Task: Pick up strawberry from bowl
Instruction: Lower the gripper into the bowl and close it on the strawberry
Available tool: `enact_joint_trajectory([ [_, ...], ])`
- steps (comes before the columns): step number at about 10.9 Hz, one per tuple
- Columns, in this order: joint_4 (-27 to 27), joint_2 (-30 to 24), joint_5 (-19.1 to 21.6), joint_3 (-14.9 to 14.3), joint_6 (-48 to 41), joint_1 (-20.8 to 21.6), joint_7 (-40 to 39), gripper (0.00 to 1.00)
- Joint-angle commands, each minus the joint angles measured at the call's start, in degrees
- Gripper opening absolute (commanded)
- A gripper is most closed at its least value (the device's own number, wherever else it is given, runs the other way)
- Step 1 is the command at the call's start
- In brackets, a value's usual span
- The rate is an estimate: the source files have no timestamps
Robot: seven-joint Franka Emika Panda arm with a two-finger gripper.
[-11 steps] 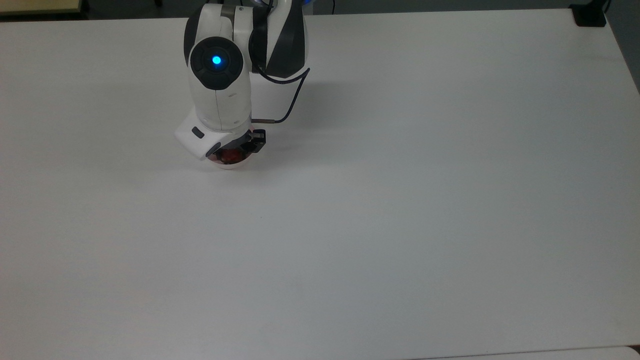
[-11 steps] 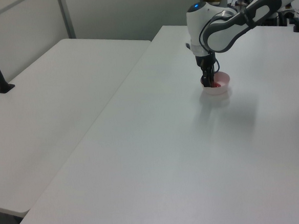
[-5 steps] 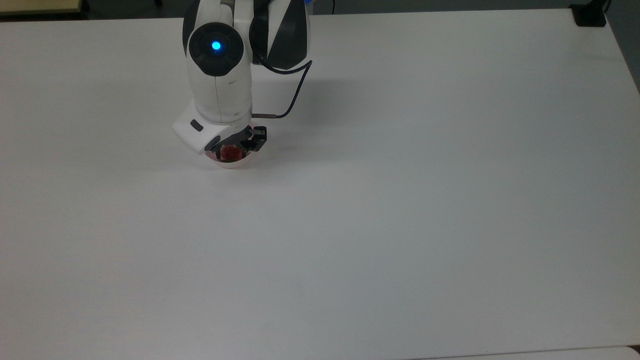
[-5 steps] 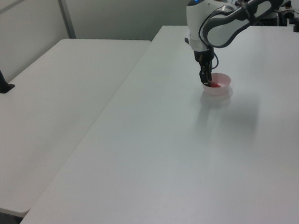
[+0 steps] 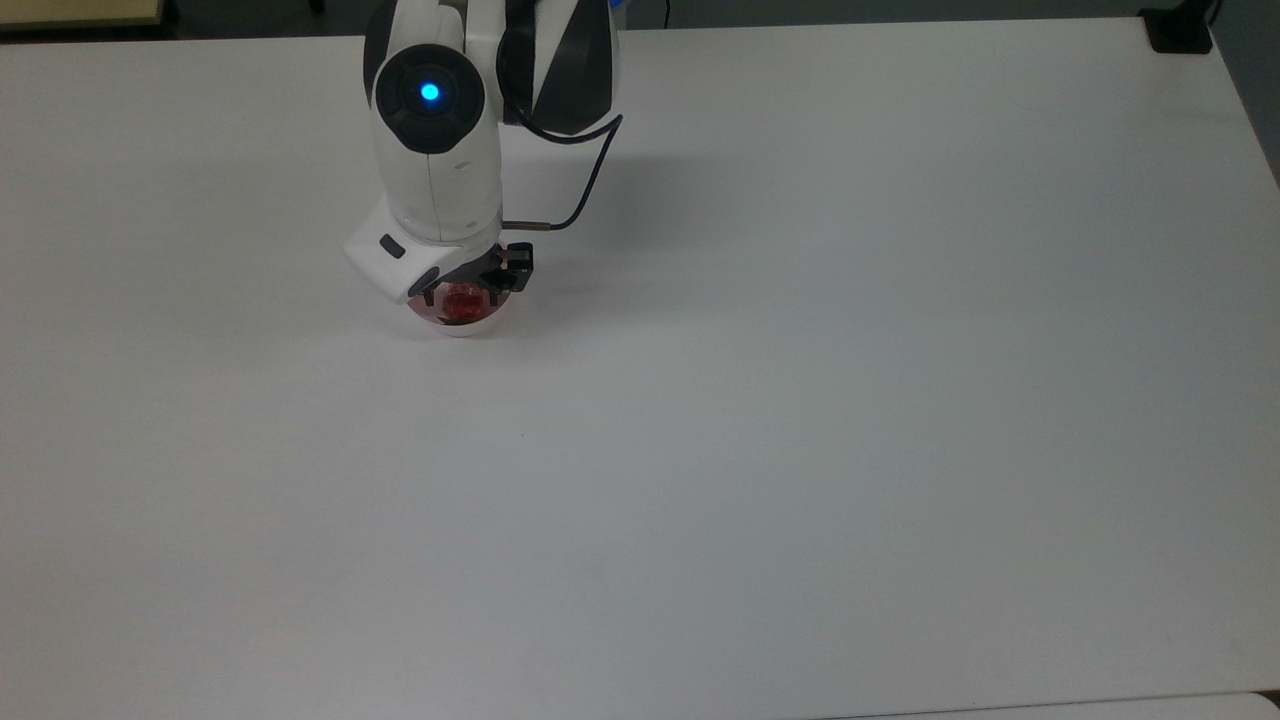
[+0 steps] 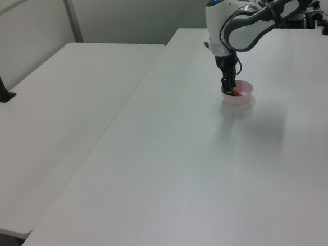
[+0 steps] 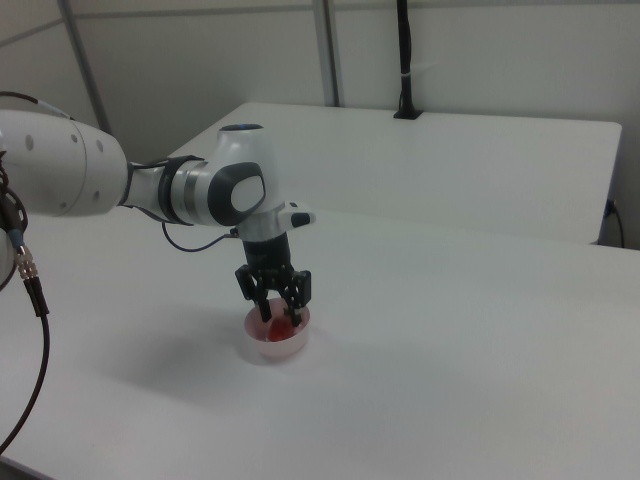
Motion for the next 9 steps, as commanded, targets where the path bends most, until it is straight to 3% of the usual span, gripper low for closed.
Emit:
enact_joint_trajectory([
  [1,-2.4,-1.4,0.3,0.5,-0.1,-1.3,3.3,0.64],
  [4,-2.1,-1.3,0.8,0.5,0.0,-1.4,3.8,0.32],
  [9,-1.7,-2.3,1.6,0.5,-0.5,-1.4,3.5,0.31],
])
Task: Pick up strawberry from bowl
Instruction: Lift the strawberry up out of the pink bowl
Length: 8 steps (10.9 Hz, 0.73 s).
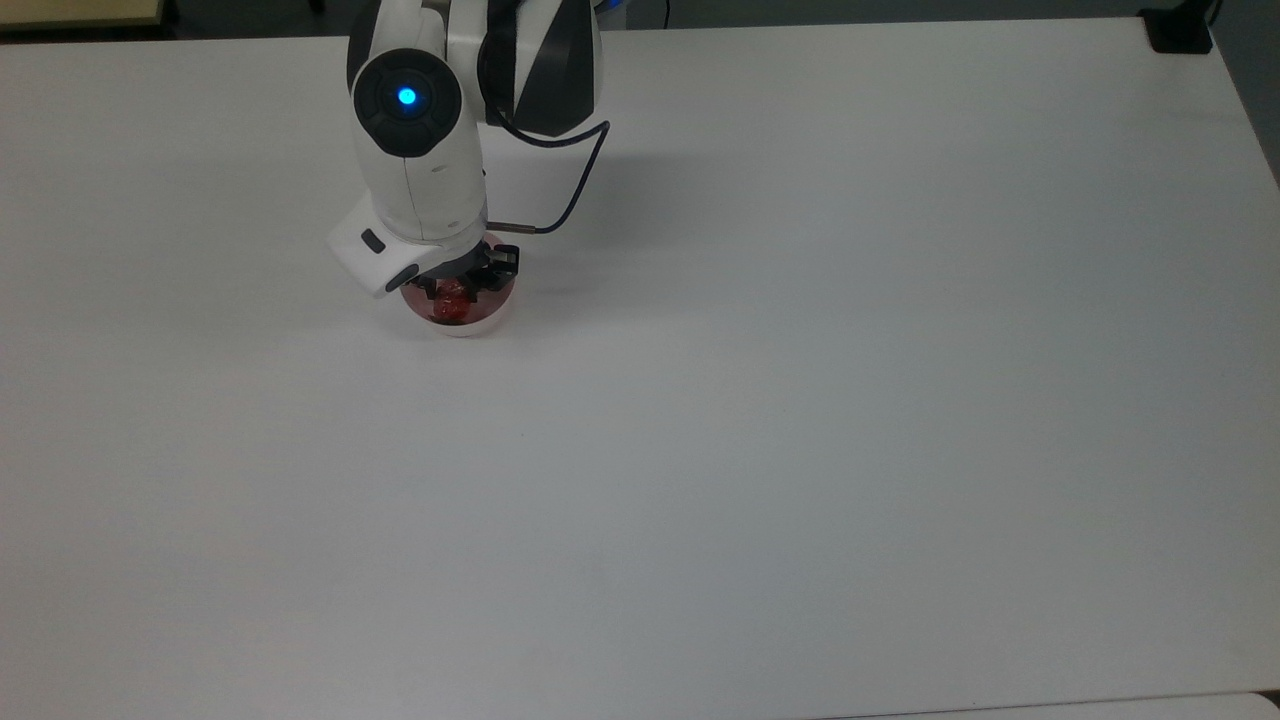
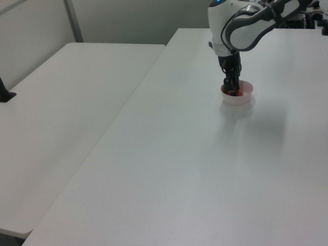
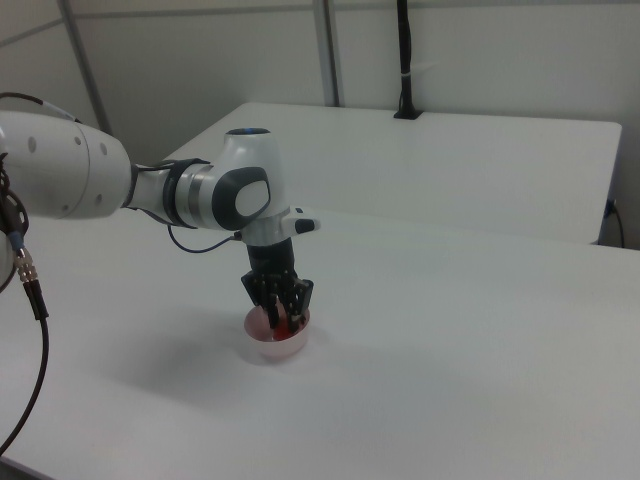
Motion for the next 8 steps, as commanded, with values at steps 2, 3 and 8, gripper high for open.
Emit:
enact_joint_trajectory([
  [2,-1.0,-4.7,1.2,0.5,-1.0,-0.3,0.2,0.31],
  [3,-0.9,-5.6,1.2,0.9,-2.0,-0.3,0.1,0.31],
  [8,-0.1,-8.9,2.8,1.1,-3.7,-2.4,-1.8,0.31],
])
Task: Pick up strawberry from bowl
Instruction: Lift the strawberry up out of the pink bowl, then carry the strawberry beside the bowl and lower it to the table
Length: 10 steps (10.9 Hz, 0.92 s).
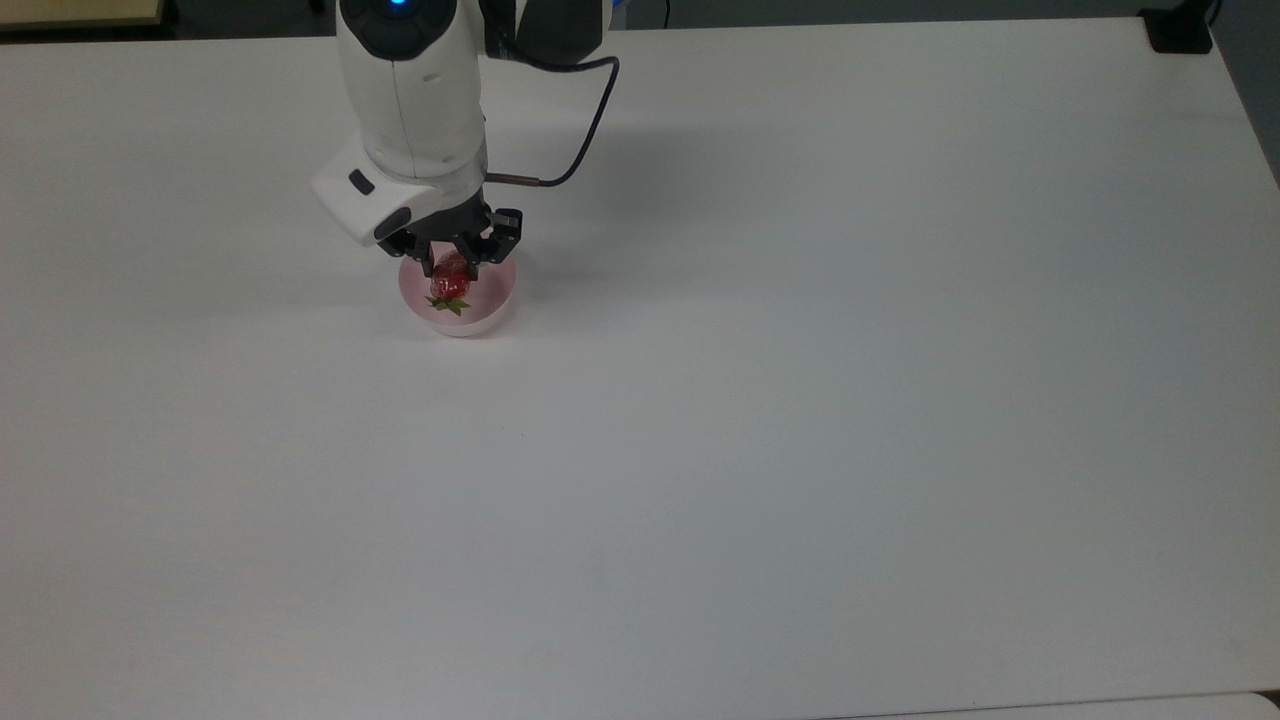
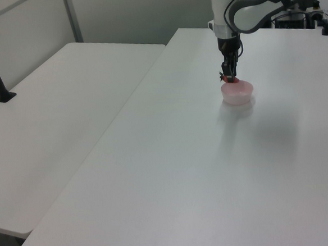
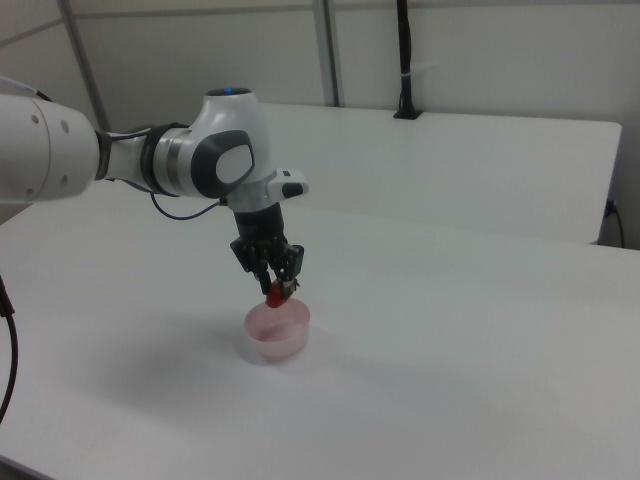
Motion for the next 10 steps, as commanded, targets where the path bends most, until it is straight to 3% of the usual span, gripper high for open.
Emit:
enact_joint_trajectory([
  [1,-0.3,-3.2,1.4,0.3,-3.0,-3.9,-2.2,0.31],
  [5,-0.3,-1.6,0.2,-0.2,-2.4,-12.2,-11.5,0.31],
  [7,-0.3,1.6,0.0,-0.2,3.6,-15.4,-13.6,0.31],
  [10,-0.3,6.9,-2.6,-0.2,11.1,-16.6,-14.1,0.31],
])
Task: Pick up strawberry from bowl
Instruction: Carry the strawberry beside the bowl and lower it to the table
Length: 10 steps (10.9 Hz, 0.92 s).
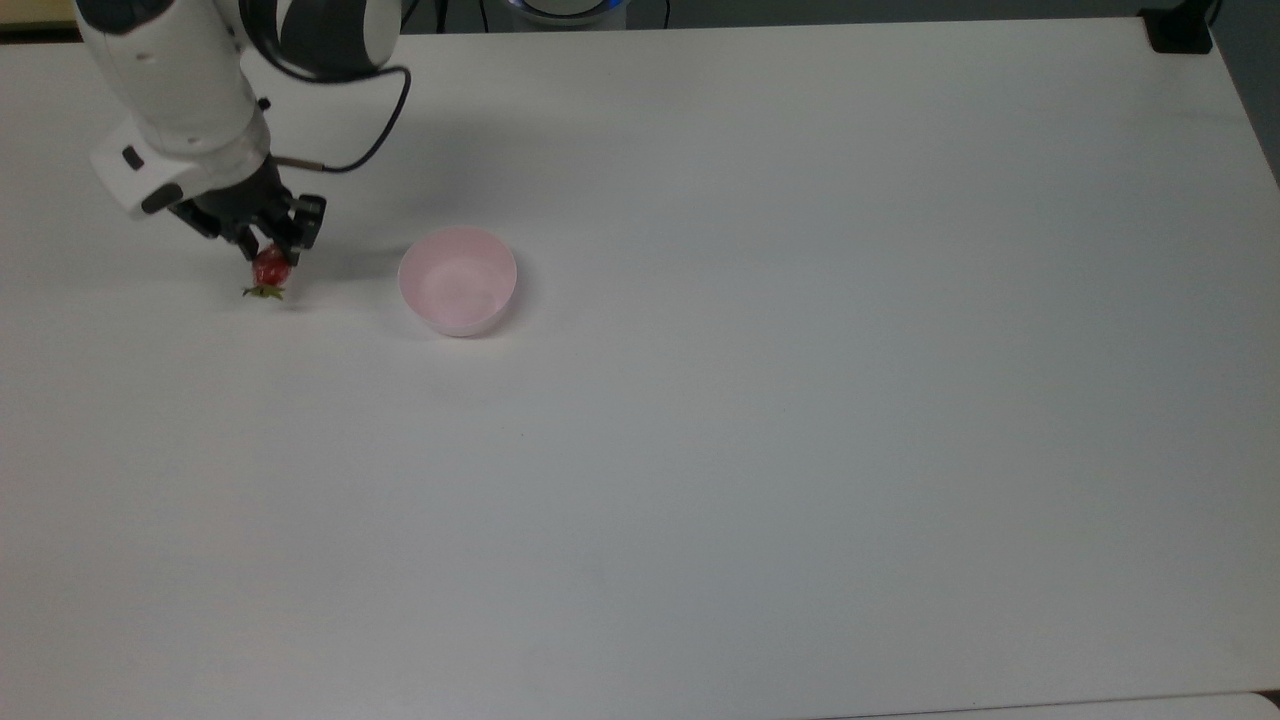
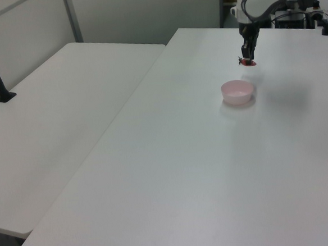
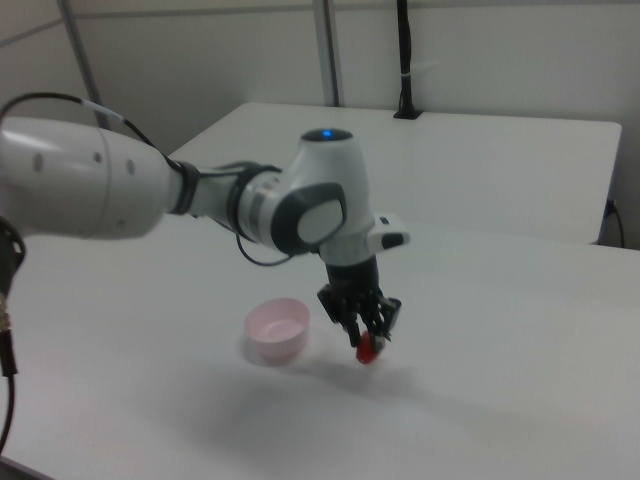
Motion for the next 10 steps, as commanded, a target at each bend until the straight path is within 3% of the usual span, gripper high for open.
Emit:
enact_joint_trajectory([
  [1,0.0,4.0,-2.2,0.1,5.4,-0.2,-0.8,0.31],
  [2,0.0,4.7,-2.6,0.1,6.0,-0.2,-0.7,0.31],
  [3,0.0,4.6,-2.6,0.1,5.9,-0.2,-0.7,0.53],
  [4,0.4,4.5,-2.6,0.1,6.0,-0.2,-0.3,0.81],
  [5,1.4,4.2,-2.5,0.1,5.4,-0.2,0.0,0.93],
  [6,1.6,3.1,-1.9,0.1,5.2,-0.2,0.2,1.0],
  [8,1.7,-0.4,-1.6,0.4,2.8,0.1,2.9,1.0],
  [10,5.5,-3.8,-0.6,0.7,-6.1,1.3,8.4,1.0],
])
